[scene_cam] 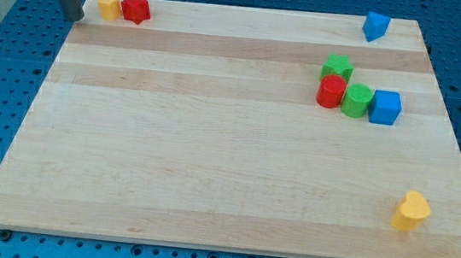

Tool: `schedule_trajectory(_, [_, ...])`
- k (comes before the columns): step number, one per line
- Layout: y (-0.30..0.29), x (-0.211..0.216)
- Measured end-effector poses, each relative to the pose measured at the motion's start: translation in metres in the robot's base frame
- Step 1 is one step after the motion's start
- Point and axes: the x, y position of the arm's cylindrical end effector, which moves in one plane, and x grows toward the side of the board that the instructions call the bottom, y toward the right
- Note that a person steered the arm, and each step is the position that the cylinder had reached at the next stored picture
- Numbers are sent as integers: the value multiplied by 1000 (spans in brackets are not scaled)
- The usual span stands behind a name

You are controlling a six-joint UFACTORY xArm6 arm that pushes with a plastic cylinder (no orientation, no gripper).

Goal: Push the red star towards left center to the green star

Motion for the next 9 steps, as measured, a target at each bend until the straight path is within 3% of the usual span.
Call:
schedule_trajectory(2, [0,-64])
schedule_trajectory(7, [58,-64])
schedule_trajectory(9, [144,-61])
